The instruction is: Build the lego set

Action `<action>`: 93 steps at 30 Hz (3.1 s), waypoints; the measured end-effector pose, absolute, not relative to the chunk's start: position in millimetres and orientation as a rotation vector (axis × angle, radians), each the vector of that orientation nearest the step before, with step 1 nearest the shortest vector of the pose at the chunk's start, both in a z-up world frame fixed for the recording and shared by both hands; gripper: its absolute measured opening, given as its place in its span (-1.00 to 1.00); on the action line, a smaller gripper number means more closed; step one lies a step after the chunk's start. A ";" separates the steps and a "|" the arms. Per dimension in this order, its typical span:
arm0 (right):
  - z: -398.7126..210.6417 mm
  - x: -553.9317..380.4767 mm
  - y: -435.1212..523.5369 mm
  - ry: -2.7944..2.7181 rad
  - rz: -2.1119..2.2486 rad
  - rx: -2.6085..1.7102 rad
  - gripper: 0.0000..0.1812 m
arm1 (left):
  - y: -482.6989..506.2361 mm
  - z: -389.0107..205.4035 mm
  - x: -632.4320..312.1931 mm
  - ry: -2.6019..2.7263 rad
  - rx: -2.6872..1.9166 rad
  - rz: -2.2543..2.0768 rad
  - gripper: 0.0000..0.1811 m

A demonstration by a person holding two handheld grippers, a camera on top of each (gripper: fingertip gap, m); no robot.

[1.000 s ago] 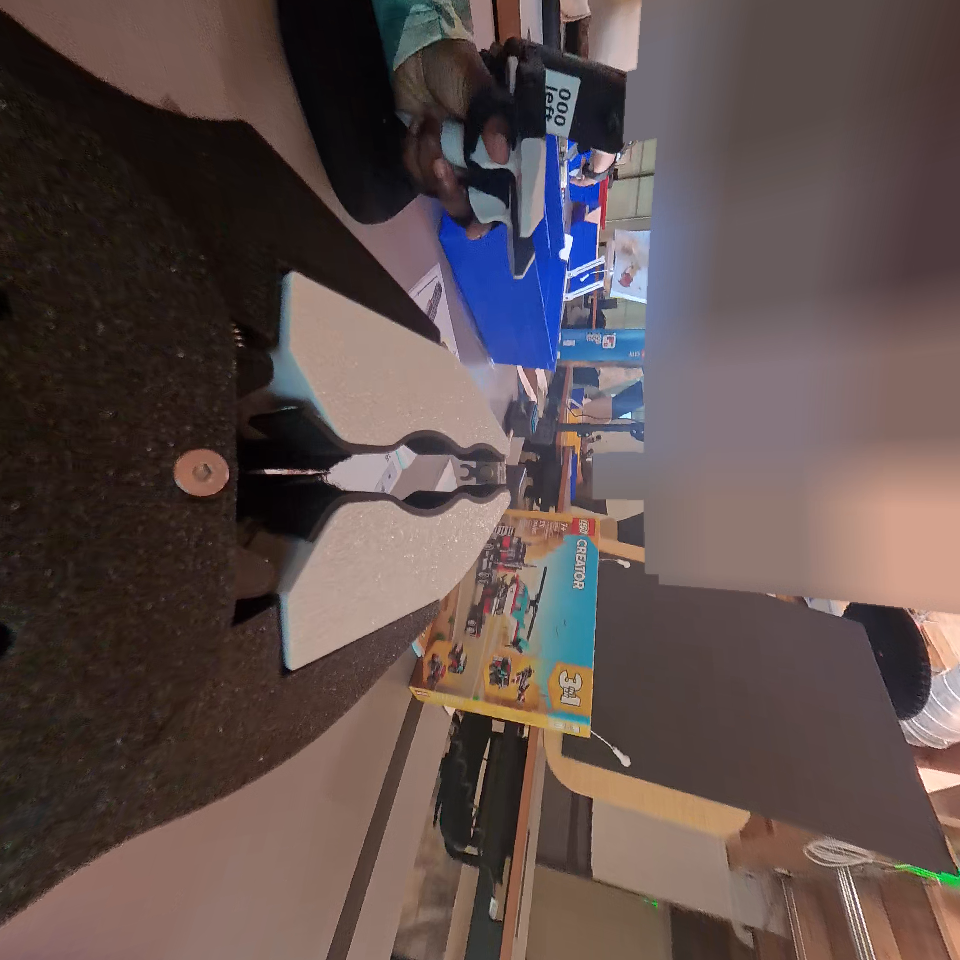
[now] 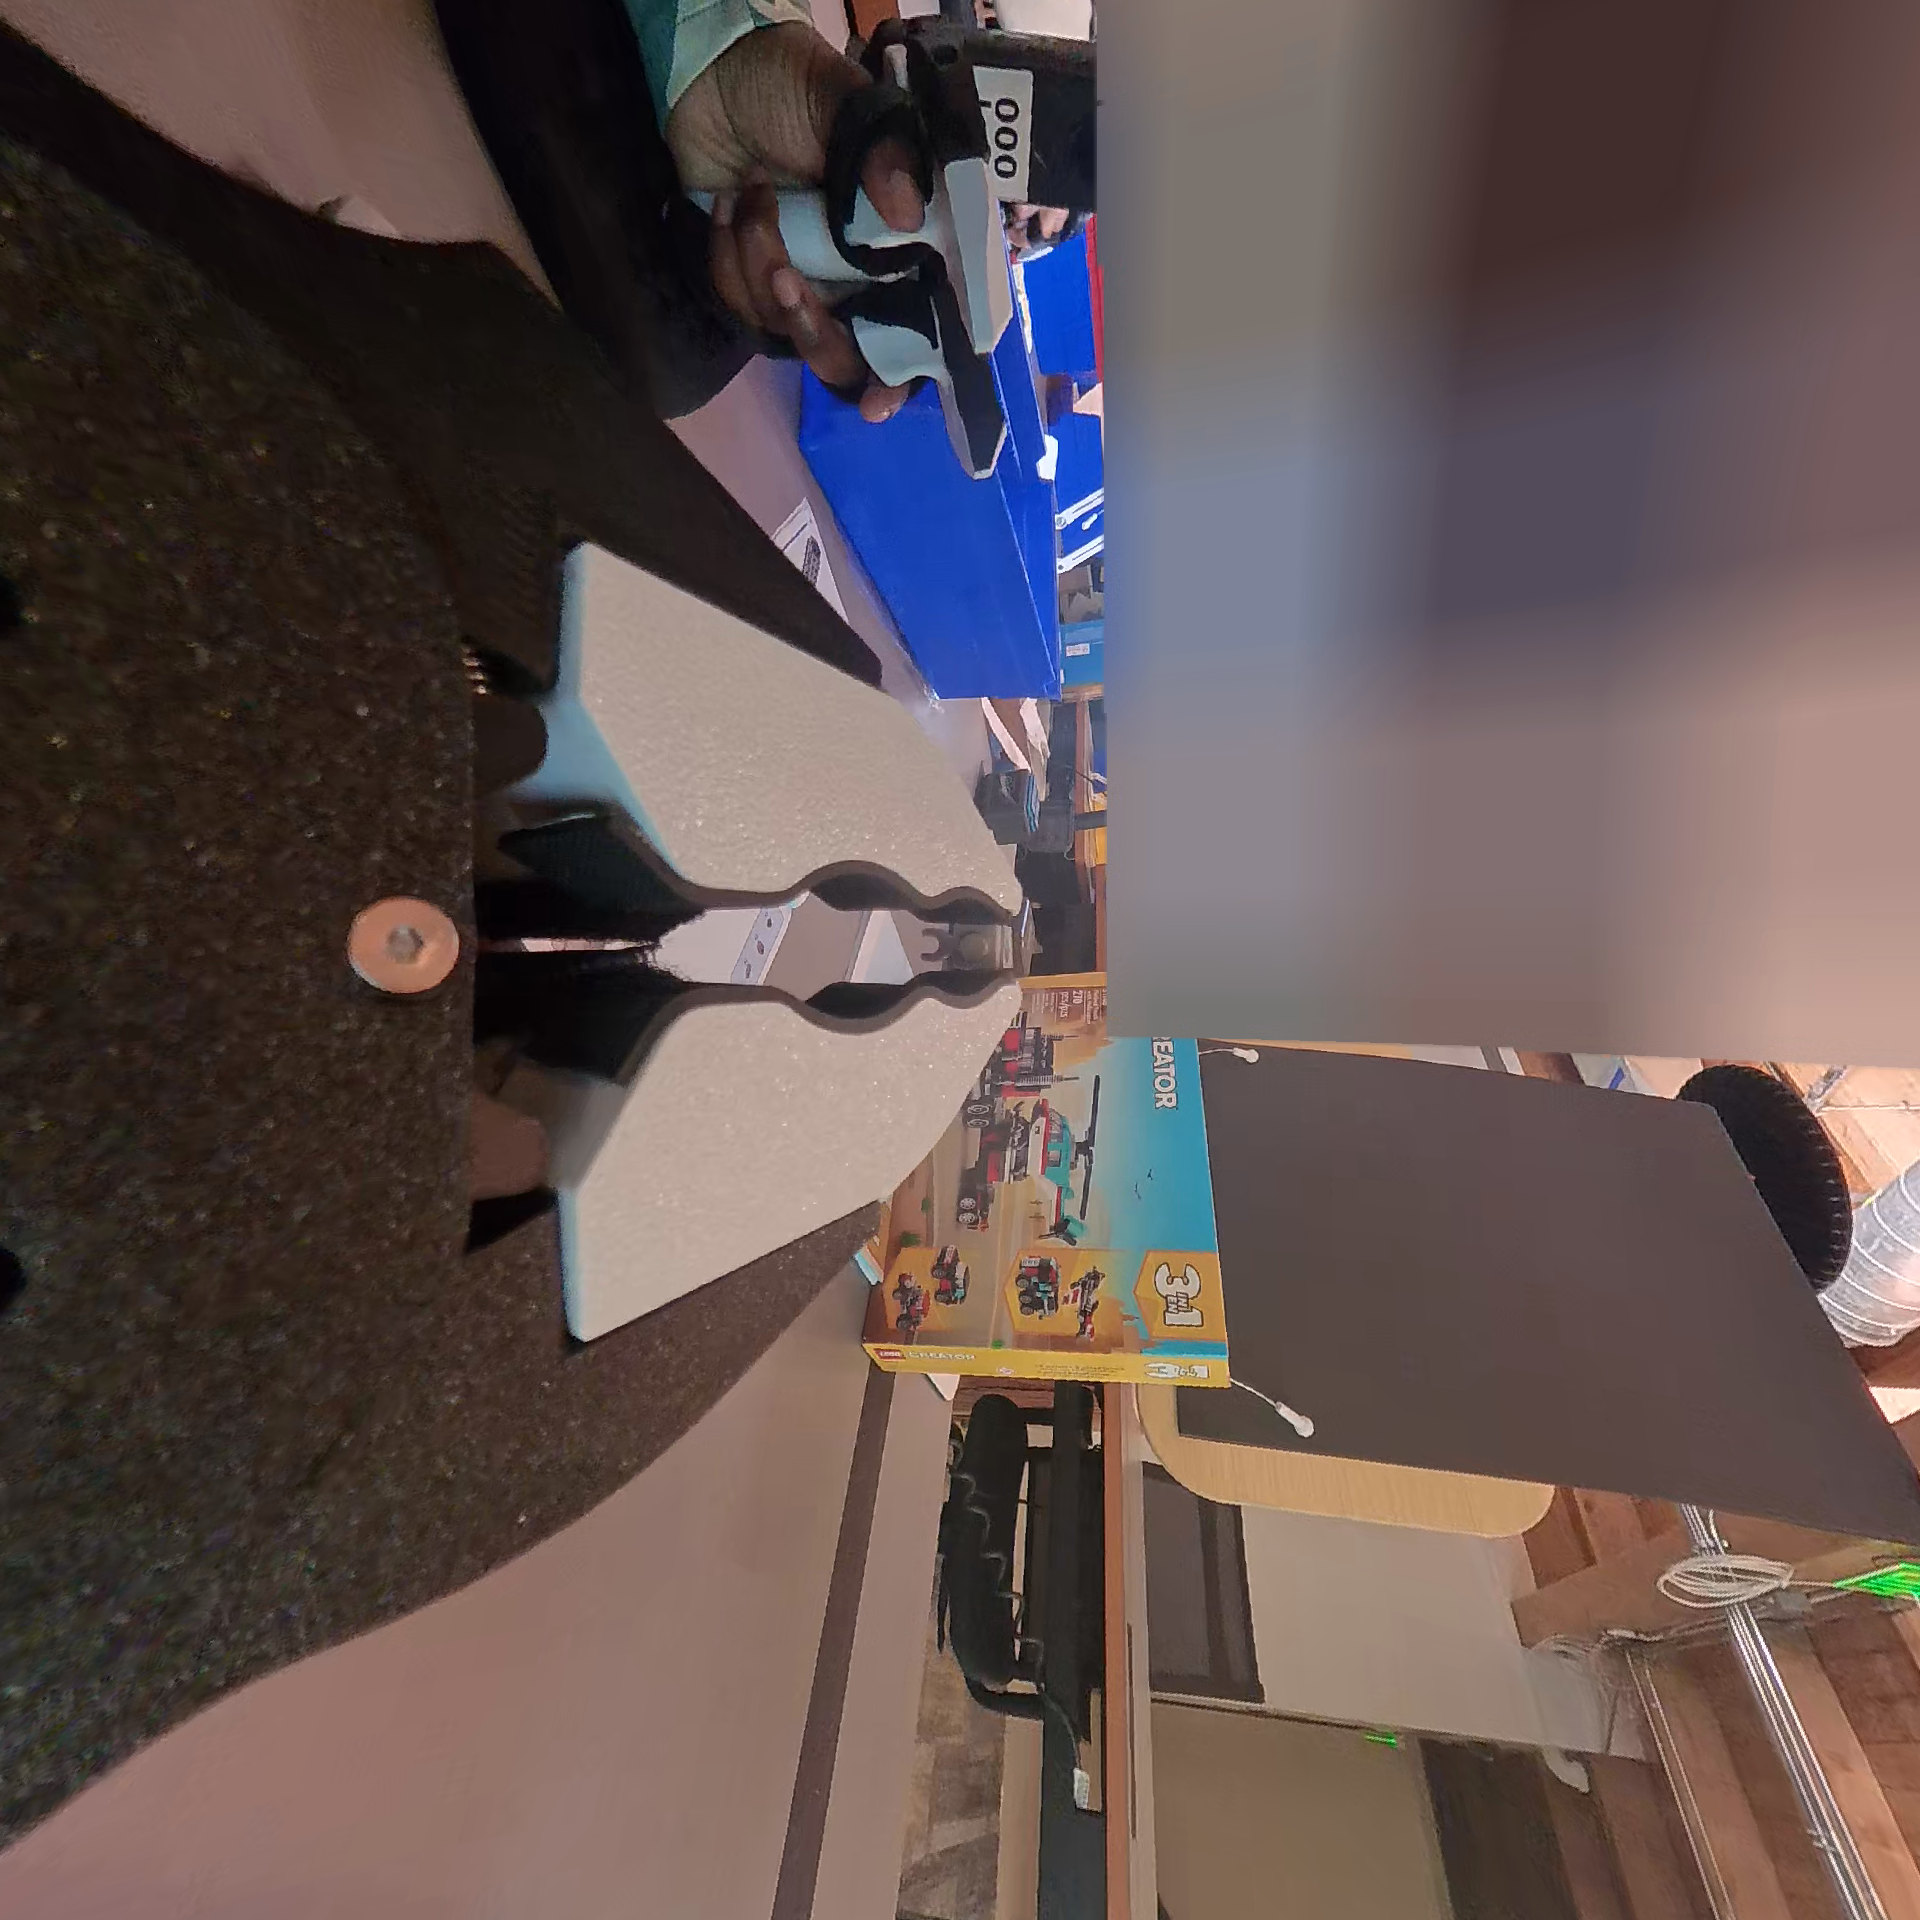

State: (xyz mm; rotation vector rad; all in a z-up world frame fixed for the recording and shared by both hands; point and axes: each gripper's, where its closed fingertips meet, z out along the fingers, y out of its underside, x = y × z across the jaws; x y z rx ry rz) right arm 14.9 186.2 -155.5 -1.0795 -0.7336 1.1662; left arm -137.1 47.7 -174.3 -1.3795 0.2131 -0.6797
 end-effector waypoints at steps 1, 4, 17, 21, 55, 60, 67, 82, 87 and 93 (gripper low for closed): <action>-155.6 14.6 186.1 -0.736 1.166 -1.079 -0.91 | 47.5 -174.3 -136.9 0.215 -1.378 -0.681 -0.60; -156.4 13.4 185.4 -0.746 1.161 -1.079 -0.91 | 47.3 -173.9 -137.4 0.212 -1.374 -0.689 -0.60; -157.4 11.2 184.3 -0.760 1.155 -1.078 -0.91 | 47.0 -173.6 -137.2 0.214 -1.371 -0.686 -0.59; -158.3 8.6 181.7 -0.784 1.165 -1.074 -0.91 | 47.1 -173.8 -136.7 0.217 -1.373 -0.686 -0.59; -161.3 -4.2 154.1 -0.984 1.066 -0.982 -0.91 | 50.5 -181.6 -124.1 0.298 -1.448 -0.586 -0.58; -163.3 -6.4 152.8 -1.006 1.054 -0.984 -0.91 | 52.6 -184.1 -121.7 0.311 -1.472 -0.570 -0.58; -159.5 -9.9 147.2 -1.084 1.028 -0.979 -0.91 | 64.6 -197.8 -105.1 0.418 -1.614 -0.469 -0.57; -227.1 -41.6 102.6 -2.141 0.859 -0.992 -0.91 | 71.3 -241.9 -72.8 0.623 -1.983 -0.444 -0.92; -259.7 -57.9 87.2 -2.378 0.793 -0.957 -0.91 | 69.9 -263.0 -75.5 0.626 -2.107 -0.393 -0.88; -271.4 -63.2 83.1 -2.443 0.737 -0.937 -0.91 | 70.5 -254.4 -86.0 0.544 -2.056 -0.370 -0.86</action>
